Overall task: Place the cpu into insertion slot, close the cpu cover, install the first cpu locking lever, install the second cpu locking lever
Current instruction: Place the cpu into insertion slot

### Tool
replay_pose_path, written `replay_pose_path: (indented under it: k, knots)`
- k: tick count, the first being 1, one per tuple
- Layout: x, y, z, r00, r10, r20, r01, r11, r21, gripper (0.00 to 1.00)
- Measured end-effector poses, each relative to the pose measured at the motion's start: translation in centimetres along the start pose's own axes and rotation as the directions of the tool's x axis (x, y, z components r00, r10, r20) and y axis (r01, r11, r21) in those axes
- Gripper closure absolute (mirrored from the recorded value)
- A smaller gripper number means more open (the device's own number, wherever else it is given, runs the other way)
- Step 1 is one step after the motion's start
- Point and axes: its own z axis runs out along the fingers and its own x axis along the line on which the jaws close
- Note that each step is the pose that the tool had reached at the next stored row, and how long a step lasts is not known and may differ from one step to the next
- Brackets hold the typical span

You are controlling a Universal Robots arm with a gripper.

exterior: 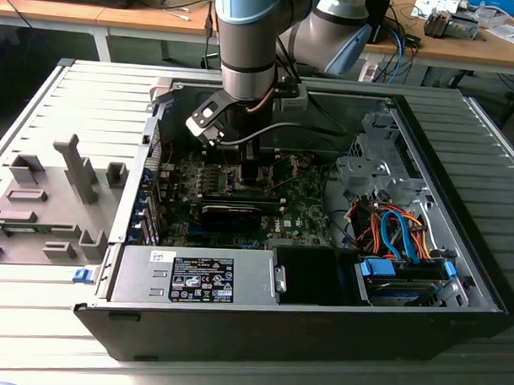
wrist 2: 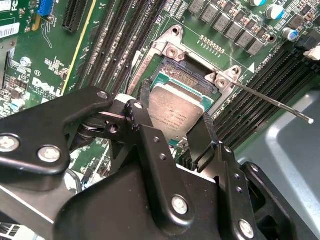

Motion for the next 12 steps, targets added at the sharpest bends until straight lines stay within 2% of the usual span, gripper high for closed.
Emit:
replay_pose_path:
  k: [12]
  knots:
    - [0.03, -0.07, 0.91, 1.0, 0.0, 0.0, 0.0, 1.0, 0.0, 0.45]
